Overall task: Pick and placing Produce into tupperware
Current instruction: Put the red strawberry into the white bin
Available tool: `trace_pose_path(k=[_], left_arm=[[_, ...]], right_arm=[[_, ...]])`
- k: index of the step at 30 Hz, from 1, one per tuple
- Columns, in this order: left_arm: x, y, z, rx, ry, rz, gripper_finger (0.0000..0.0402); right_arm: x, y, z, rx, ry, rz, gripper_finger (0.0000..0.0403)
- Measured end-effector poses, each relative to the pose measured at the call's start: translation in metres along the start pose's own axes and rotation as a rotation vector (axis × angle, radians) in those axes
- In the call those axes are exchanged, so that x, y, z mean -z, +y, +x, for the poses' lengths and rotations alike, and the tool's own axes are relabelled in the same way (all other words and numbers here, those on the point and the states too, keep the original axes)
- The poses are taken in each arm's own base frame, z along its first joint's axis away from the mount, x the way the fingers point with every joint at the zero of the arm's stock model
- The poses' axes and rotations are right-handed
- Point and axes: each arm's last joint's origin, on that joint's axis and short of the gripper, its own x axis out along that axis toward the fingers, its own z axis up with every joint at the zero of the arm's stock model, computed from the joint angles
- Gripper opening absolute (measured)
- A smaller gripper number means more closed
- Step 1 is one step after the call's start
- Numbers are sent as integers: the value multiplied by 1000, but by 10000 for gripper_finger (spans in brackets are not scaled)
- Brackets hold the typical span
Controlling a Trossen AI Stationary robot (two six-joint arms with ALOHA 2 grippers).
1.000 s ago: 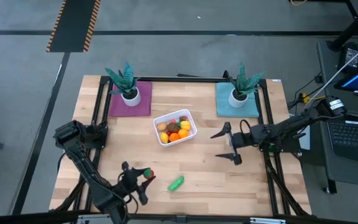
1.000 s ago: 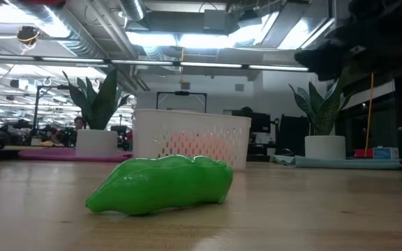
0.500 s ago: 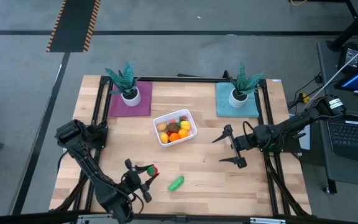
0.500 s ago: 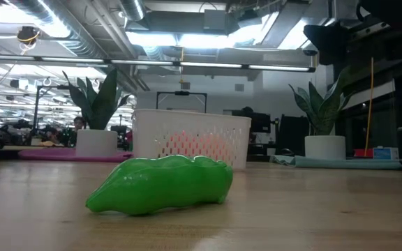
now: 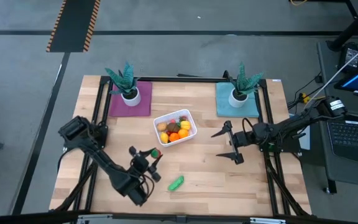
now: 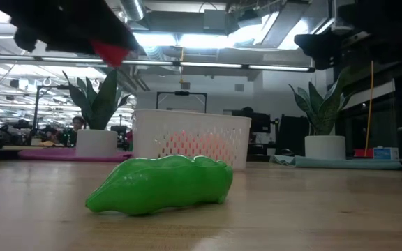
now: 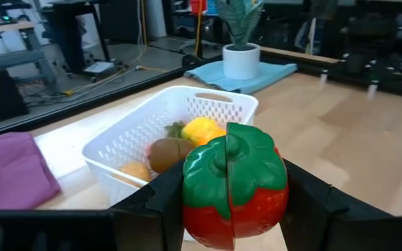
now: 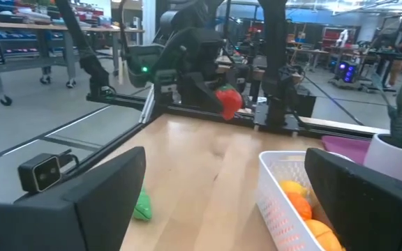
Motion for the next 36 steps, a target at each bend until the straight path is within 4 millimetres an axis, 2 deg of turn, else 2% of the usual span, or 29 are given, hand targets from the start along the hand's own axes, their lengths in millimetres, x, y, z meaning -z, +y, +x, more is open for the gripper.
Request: trace_pose_path(k=[9, 18, 29, 36], left_arm=[[-3, 2, 20, -62, 0, 21, 166], [-10, 6, 52, -153, 9, 46, 166], [-20, -10, 97, -148, 112, 134, 166], [-30, -19, 115, -85, 135, 132, 166]], right_arm=[[1, -7, 0, 40, 4, -5, 391], [1, -8, 0, 45, 11, -4, 391], [1, -8, 0, 42, 11, -2, 391], [2, -8, 0, 42, 17, -2, 391]])
